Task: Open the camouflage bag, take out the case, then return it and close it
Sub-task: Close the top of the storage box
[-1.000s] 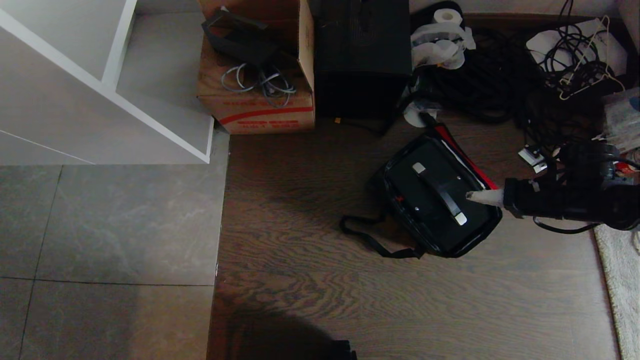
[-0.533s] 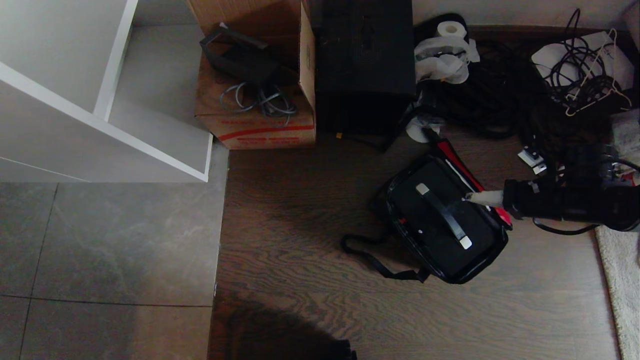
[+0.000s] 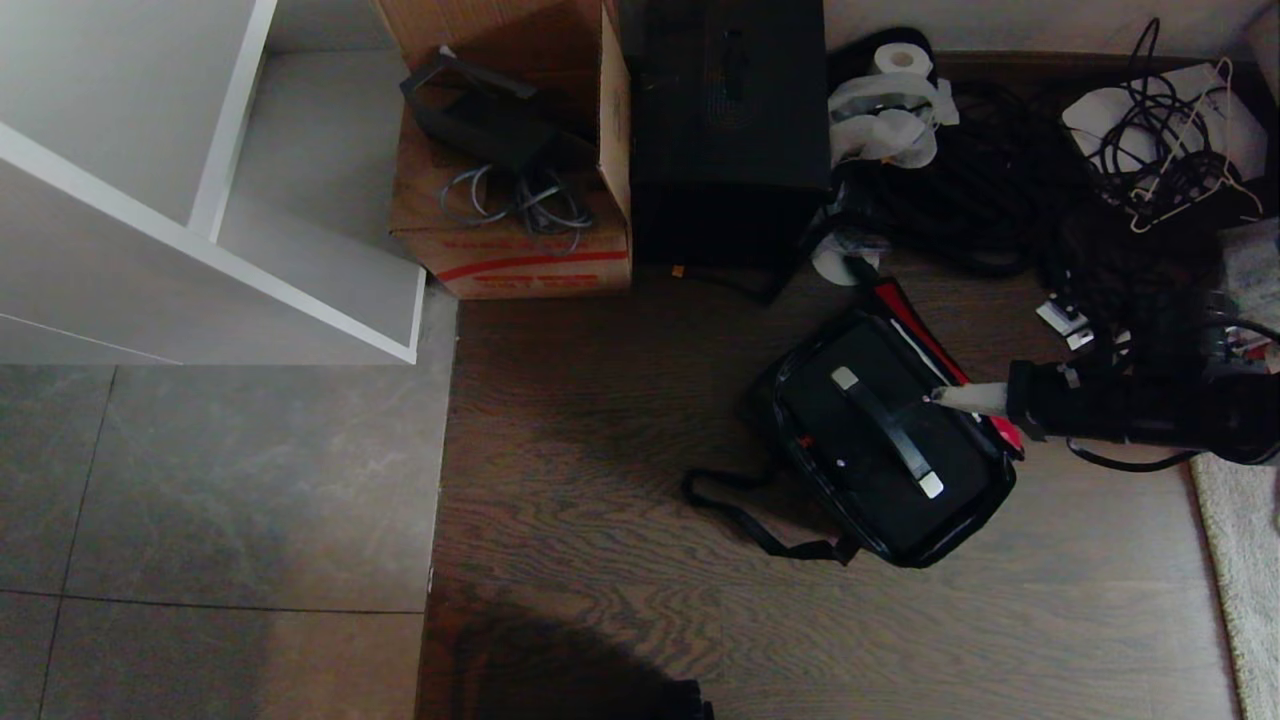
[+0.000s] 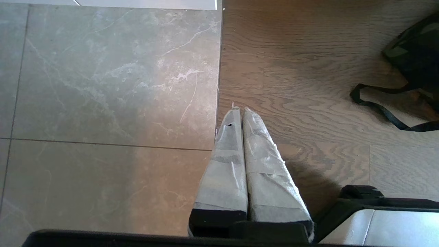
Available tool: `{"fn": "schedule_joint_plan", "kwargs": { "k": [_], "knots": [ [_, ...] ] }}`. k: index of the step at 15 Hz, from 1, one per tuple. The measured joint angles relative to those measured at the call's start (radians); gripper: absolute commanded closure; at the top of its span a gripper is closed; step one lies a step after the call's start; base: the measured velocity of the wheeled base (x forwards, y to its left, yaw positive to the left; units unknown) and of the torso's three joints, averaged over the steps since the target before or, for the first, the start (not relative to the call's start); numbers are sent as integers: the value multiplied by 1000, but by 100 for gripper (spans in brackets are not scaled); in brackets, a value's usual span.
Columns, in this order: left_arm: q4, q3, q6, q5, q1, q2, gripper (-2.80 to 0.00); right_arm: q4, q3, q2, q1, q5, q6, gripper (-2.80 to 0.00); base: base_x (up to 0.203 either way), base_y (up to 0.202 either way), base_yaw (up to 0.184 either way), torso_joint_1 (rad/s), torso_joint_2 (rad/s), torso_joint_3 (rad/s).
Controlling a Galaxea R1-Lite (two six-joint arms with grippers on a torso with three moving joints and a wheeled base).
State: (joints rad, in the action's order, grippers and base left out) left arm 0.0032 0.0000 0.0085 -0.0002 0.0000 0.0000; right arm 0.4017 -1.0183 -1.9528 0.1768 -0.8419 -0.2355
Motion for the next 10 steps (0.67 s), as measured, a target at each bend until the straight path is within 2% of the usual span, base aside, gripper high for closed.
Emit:
{"fn": "schedule_joint_plan", "kwargs": {
  "k": [3,8,10],
  "knots": [
    [3,-1,-2,0,0,0,0,1,-4,0,0,0,-5,0,0,0,0,1,0,-30],
    [0,-1,-2,0,0,0,0,0,-10,6,1,0,-8,0,0,0,0,3,4,-168],
    [-1,-1,-6,0,0,0,0,-1,-12,14,2,-2,-35,0,0,0,0,3,2,-80]
  ]
}}
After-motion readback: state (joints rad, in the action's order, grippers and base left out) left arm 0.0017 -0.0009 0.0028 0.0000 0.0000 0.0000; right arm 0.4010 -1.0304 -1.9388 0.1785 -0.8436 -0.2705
